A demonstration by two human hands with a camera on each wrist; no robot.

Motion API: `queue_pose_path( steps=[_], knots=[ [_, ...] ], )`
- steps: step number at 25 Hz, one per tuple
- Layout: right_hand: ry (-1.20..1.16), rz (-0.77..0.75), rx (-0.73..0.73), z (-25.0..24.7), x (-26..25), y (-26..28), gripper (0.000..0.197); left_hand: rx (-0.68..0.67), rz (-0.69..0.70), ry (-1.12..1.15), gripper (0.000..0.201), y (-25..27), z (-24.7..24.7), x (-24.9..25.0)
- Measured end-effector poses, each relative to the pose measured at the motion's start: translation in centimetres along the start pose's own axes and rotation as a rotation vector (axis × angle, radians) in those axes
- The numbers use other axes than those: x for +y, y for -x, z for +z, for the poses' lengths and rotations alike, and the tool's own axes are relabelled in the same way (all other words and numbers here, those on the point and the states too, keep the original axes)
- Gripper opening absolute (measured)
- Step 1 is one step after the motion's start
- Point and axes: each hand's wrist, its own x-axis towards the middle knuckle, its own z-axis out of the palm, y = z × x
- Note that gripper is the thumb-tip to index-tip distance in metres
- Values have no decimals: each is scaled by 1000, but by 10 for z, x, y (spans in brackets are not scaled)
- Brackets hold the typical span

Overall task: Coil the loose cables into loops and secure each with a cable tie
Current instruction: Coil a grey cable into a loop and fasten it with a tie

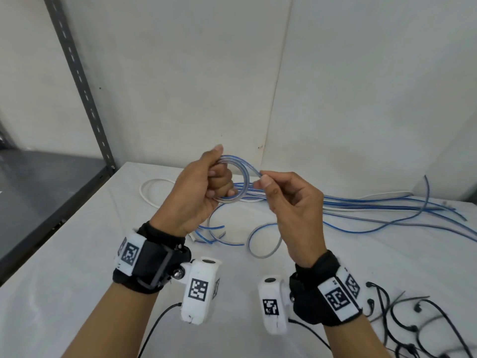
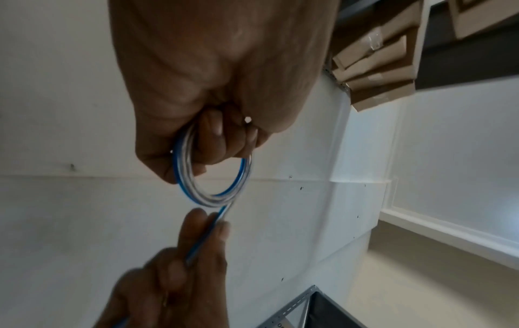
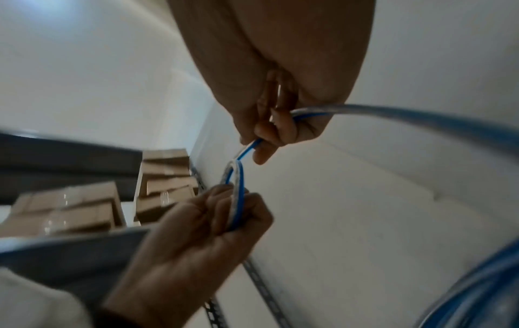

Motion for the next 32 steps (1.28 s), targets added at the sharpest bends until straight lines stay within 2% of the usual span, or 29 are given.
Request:
queue_pose_path(
  steps=[3, 7, 9, 12, 16, 19, 21, 24, 28, 32],
  knots=[
    [-111, 66, 21, 13, 3, 7, 14, 40, 39, 93, 57, 1, 3, 0],
    [-162, 42, 97, 24, 3, 14, 16, 101, 71, 122, 53, 2, 13, -6],
    [-174, 25, 113, 22, 2, 12, 14, 80, 69, 113, 53, 2, 11, -6],
    [-102, -2, 42, 9, -2, 4, 10, -8, 2, -115, 52, 3, 4, -2],
    [153, -18, -224, -14, -3, -3, 7, -113, -75, -549, 55, 5, -11, 0],
    [278, -17, -305, -26, -4, -6, 5, -224, -96, -674, 51, 6, -19, -1],
    [347, -39, -319, -29, -4, -8, 4, -184, -93, -634, 49, 6, -11, -8],
    [353, -80, -224, -29, -7, -10, 11, -59, 0, -500, 47, 5, 6, -16],
    [122, -20, -52, -20, -9, -9, 11, 5, 29, -62, 46, 1, 8, -8],
    [-48, 69, -41, -1, -7, 3, 9, 72, 84, 138, 47, 1, 11, -10]
  ],
)
